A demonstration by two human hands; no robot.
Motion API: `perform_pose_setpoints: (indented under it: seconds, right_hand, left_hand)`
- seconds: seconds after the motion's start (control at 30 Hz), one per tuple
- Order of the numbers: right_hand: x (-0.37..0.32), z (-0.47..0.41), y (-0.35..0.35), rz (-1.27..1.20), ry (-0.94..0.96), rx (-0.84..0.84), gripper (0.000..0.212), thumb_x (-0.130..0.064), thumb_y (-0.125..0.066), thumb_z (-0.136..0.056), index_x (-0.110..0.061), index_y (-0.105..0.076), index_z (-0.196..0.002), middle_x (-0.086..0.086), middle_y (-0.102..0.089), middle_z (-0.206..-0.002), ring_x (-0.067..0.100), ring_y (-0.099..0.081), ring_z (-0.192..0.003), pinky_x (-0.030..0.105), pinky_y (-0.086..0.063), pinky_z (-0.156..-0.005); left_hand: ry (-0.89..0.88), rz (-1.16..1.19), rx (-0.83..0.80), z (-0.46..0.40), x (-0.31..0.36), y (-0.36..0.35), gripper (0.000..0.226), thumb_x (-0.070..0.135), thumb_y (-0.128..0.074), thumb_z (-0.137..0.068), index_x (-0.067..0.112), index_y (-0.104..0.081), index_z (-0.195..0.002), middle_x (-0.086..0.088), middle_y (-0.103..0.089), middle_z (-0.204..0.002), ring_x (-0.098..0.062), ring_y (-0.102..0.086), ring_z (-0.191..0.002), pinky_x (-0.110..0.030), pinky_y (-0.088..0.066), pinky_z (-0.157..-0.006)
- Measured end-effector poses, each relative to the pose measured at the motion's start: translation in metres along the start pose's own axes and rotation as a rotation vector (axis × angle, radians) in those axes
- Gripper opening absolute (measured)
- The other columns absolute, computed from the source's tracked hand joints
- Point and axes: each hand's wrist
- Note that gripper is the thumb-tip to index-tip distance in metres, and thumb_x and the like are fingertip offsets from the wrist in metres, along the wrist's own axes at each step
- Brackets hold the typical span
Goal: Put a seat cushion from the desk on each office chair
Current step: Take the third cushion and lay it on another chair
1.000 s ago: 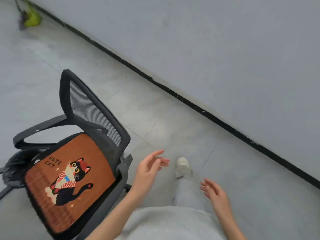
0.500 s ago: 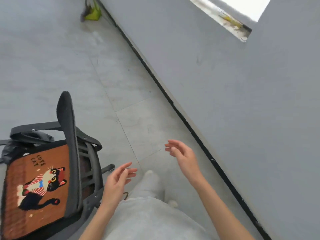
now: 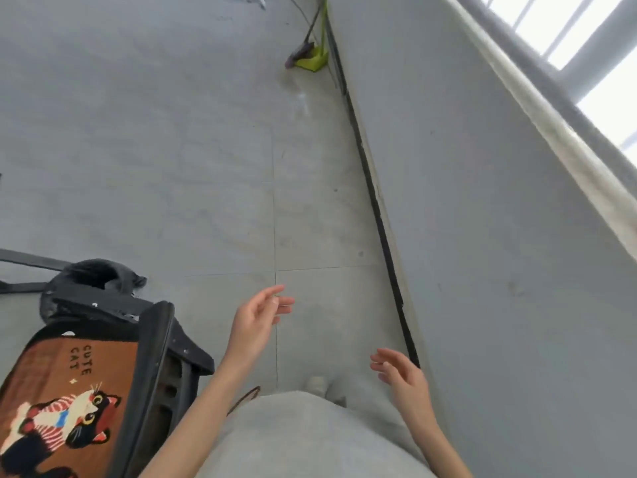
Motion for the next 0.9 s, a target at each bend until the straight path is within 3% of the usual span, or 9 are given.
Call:
perform_pose_setpoints:
  seconds: [0.07, 0.17, 0.27, 0.33, 0.43, 0.5, 0.63, 0.77, 0.9]
  right_hand:
    - [-0.019, -0.038, 0.001, 0.003, -0.004, 0.005, 0.031, 0.006, -0.044, -0.089, -0.017, -0.065, -0.092, 0.001, -0.07, -0.09, 0.005, -0.068, -0.075, 0.015, -0.053, -0.067]
    - [-0.053, -0.108, -0.008, -0.012, -0.013, -0.034, 0.029, 0.008, -0.042, -0.089, -0.008, -0.065, -0.096, 0.005, -0.07, -0.09, 0.014, -0.067, -0.081, 0.009, -0.052, -0.064]
    - [-0.098, -0.186, -0.037, 0.059, 0.013, -0.136, 0.032, 0.006, -0.043, -0.09, -0.017, -0.064, -0.09, 0.005, -0.07, -0.09, 0.007, -0.068, -0.076, 0.016, -0.053, -0.067]
    - [-0.135, -0.24, -0.066, 0.131, 0.029, -0.251, 0.031, 0.004, -0.045, -0.089, -0.02, -0.064, -0.088, 0.004, -0.07, -0.091, 0.012, -0.068, -0.08, 0.023, -0.05, -0.072]
    - [-0.206, -0.314, -0.128, 0.262, 0.071, -0.487, 0.03, 0.003, -0.046, -0.088, -0.023, -0.062, -0.087, 0.002, -0.069, -0.091, 0.016, -0.066, -0.085, 0.024, -0.049, -0.075]
    - [-0.262, -0.35, -0.18, 0.344, 0.155, -0.663, 0.033, 0.004, -0.044, -0.088, -0.025, -0.06, -0.089, 0.001, -0.068, -0.092, 0.007, -0.066, -0.081, 0.023, -0.049, -0.076]
    - [-0.362, -0.398, -0.289, 0.405, 0.326, -0.921, 0.034, 0.006, -0.041, -0.089, -0.021, -0.059, -0.096, -0.006, -0.067, -0.09, -0.007, -0.065, -0.072, 0.023, -0.049, -0.079]
    - [-0.42, -0.432, -0.392, 0.415, 0.405, -1.072, 0.034, 0.002, -0.041, -0.09, -0.024, -0.06, -0.098, -0.006, -0.068, -0.093, 0.003, -0.066, -0.081, 0.024, -0.05, -0.082]
    - [-0.443, -0.472, -0.488, 0.44, 0.406, -1.101, 0.032, 0.004, -0.04, -0.09, -0.019, -0.06, -0.099, -0.004, -0.067, -0.092, 0.01, -0.065, -0.083, 0.028, -0.05, -0.084]
  left_hand:
    - [-0.048, 0.012, 0.032, -0.042, 0.029, -0.001, 0.024, 0.007, -0.039, -0.096, 0.017, -0.058, -0.106, 0.003, -0.067, -0.088, 0.006, -0.065, -0.069, -0.025, -0.048, -0.077]
    - [-0.076, 0.029, 0.078, -0.105, 0.058, 0.005, 0.026, 0.008, -0.039, -0.096, 0.025, -0.058, -0.099, 0.005, -0.068, -0.089, 0.005, -0.065, -0.072, -0.019, -0.05, -0.075]
    - [-0.056, 0.049, 0.165, -0.166, 0.069, 0.017, 0.024, 0.007, -0.04, -0.096, 0.02, -0.058, -0.103, 0.003, -0.067, -0.089, 0.006, -0.065, -0.07, -0.009, -0.049, -0.068]
    - [-0.014, 0.084, 0.26, -0.202, 0.07, 0.029, 0.023, 0.006, -0.039, -0.096, 0.016, -0.057, -0.106, 0.002, -0.067, -0.088, 0.006, -0.065, -0.067, -0.009, -0.049, -0.066]
    - [0.079, 0.179, 0.467, -0.239, 0.069, 0.051, 0.025, 0.007, -0.041, -0.095, 0.022, -0.06, -0.097, 0.009, -0.071, -0.08, 0.005, -0.065, -0.066, -0.019, -0.049, -0.069]
    - [0.136, 0.253, 0.63, -0.253, 0.069, 0.064, 0.027, 0.006, -0.041, -0.095, 0.025, -0.06, -0.091, 0.011, -0.072, -0.072, 0.003, -0.066, -0.065, -0.024, -0.047, -0.069]
    - [0.246, 0.352, 0.872, -0.269, 0.076, 0.089, 0.028, 0.005, -0.038, -0.096, 0.022, -0.061, -0.094, -0.002, -0.069, -0.087, -0.017, -0.065, -0.078, -0.027, -0.047, -0.071]
    - [0.275, 0.481, 1.098, -0.3, 0.078, 0.121, 0.023, 0.006, -0.038, -0.096, 0.012, -0.059, -0.103, -0.005, -0.068, -0.088, -0.014, -0.063, -0.077, -0.024, -0.048, -0.07]
    - [0.257, 0.559, 1.214, -0.371, 0.084, 0.185, 0.023, 0.003, -0.036, -0.096, 0.011, -0.058, -0.101, -0.003, -0.066, -0.085, -0.017, -0.061, -0.077, -0.027, -0.045, -0.071]
Point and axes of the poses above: each hand's wrist, its own z-axis away from the middle knuckle, its own y-axis out of the back of the hand, x = y × z
